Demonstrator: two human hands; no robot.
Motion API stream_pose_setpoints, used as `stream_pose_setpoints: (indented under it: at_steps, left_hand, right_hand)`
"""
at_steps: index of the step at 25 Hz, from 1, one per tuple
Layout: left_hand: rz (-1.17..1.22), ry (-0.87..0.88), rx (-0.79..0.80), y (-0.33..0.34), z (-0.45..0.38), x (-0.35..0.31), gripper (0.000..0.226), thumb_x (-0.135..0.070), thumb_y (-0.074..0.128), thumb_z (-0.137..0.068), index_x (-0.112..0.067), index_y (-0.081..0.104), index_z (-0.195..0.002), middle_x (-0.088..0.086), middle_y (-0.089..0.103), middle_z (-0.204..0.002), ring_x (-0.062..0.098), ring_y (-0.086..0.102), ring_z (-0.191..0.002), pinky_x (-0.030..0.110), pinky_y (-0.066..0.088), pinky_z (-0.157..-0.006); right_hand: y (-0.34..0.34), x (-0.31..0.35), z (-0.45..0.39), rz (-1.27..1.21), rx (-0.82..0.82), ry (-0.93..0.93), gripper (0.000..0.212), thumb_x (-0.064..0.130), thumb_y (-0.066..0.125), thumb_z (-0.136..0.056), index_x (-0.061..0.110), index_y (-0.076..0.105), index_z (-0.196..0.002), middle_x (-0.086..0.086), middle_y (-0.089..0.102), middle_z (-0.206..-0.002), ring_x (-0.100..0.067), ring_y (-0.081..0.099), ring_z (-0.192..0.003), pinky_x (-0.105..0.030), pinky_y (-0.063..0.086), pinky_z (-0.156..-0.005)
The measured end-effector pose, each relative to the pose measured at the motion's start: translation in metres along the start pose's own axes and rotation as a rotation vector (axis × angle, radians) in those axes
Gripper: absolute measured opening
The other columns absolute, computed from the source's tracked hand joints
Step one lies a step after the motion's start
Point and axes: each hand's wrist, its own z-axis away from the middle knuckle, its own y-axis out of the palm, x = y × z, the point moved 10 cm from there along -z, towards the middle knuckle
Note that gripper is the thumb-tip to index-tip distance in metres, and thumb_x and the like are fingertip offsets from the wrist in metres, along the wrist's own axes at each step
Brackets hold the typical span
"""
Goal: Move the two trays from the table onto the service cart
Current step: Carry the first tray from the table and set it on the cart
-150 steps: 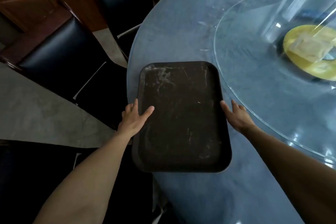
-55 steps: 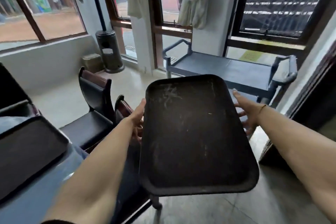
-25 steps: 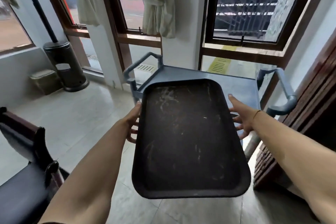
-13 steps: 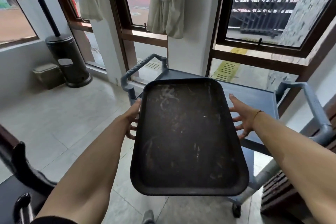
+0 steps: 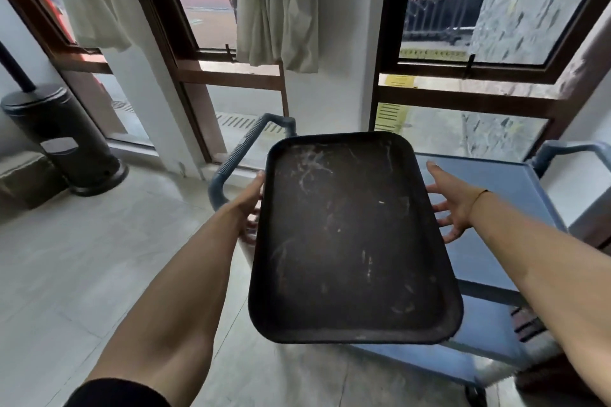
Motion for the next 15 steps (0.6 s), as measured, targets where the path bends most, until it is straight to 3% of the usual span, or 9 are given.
stream_pose_setpoints:
  at_steps: [3, 8, 15]
  left_hand:
    - [-0.057, -0.008, 0.037, -0.006, -0.030, -0.017, 0.086, -0.091, 0.029, -0.076, -0.020, 0.067, -0.107, 0.009, 0.060, -0.112, 0.031, 0.059, -0.100, 0.047, 0.049, -0.080]
    - [-0.138, -0.007, 0.076, -0.008, -0.074, -0.046, 0.092, -0.091, 0.027, -0.076, -0.017, 0.068, -0.112, 0.009, 0.061, -0.113, 0.029, 0.059, -0.096, 0.043, 0.049, -0.070]
    - [-0.248, -0.035, 0.074, 0.003, -0.134, -0.085, 0.090, -0.092, 0.022, -0.074, -0.021, 0.066, -0.107, 0.010, 0.060, -0.110, 0.032, 0.058, -0.099, 0.046, 0.046, -0.063]
  right_hand:
    - [0.009, 0.009, -0.018, -0.038, -0.043, 0.026, 0.077, 0.093, 0.039, -0.067, 0.030, 0.064, -0.102, -0.011, 0.059, -0.115, -0.036, 0.058, -0.100, -0.052, 0.050, -0.059]
    - [0.019, 0.025, -0.049, -0.078, -0.066, 0.067, 0.080, 0.094, 0.043, -0.062, 0.029, 0.065, -0.102, -0.011, 0.060, -0.114, -0.034, 0.059, -0.099, -0.050, 0.055, -0.051]
    - [0.023, 0.046, -0.111, -0.120, -0.061, 0.106, 0.083, 0.094, 0.048, -0.057, 0.029, 0.066, -0.105, -0.009, 0.062, -0.110, -0.031, 0.062, -0.095, -0.050, 0.055, -0.052]
